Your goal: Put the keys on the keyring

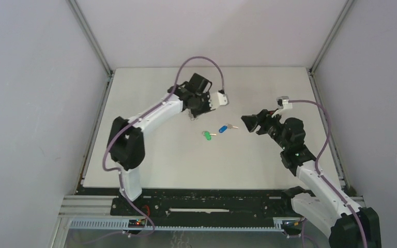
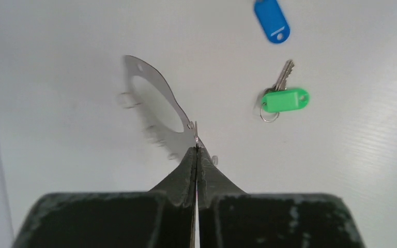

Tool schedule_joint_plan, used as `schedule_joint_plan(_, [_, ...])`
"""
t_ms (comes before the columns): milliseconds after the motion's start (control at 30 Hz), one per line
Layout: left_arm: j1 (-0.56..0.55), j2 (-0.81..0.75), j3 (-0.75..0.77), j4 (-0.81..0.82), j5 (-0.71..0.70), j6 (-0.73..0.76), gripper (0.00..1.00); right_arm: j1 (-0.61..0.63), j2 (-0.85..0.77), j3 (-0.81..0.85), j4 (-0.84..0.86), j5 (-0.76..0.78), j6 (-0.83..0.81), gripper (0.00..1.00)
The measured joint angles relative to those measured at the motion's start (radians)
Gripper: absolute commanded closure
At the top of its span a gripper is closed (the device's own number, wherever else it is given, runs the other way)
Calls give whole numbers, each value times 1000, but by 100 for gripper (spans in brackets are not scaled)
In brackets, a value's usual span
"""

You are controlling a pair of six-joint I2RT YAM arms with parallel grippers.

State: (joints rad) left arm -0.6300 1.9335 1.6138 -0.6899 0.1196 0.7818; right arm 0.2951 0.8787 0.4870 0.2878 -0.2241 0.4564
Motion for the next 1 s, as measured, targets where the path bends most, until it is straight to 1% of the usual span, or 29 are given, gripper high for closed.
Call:
schedule_joint_plan(167, [14,-180,93,-102,82,-98,100,46,-7,68,-40,-78,-39,35])
schedule_joint_plan(300, [21,-330,143,-149,142,-223,100,174,-6,173,-88,-94,-111,35])
schedule_joint_plan(433, [21,-454,142,-184,199,-296,100,287,-7,275,-146,-108,-198,35])
schedule_joint_plan(533, [21,-551,96,-206,237,-311,100,330,-7,341,-190,-154,-252,35])
schedule_joint_plan(733, [10,-766,-101,-262,308,-288,100,365,2,448,-227,-257,-304,35])
schedule_joint_plan(767, [7,-794,-127,-264,315,-287,100,378,11,464,-232,-260,-313,33])
schedule_joint_plan(833, [3,-842,-178,-264,324,-296,100,397,31,485,-240,-251,-322,26])
schedule_joint_plan(867, [2,-859,-201,-264,327,-302,100,403,44,490,-246,-240,-324,24])
schedule_joint_plan(900, [1,-872,-225,-264,327,-306,98,407,59,492,-255,-223,-324,23])
schedule_joint_plan(933, [1,-880,-249,-264,325,-312,95,409,74,492,-270,-204,-324,21])
schedule_joint_plan(967, [1,-882,-273,-266,317,-315,88,415,92,491,-281,-183,-323,16])
schedule_joint_plan(1000, [1,-880,-287,-266,308,-321,75,417,116,489,-296,-145,-320,11])
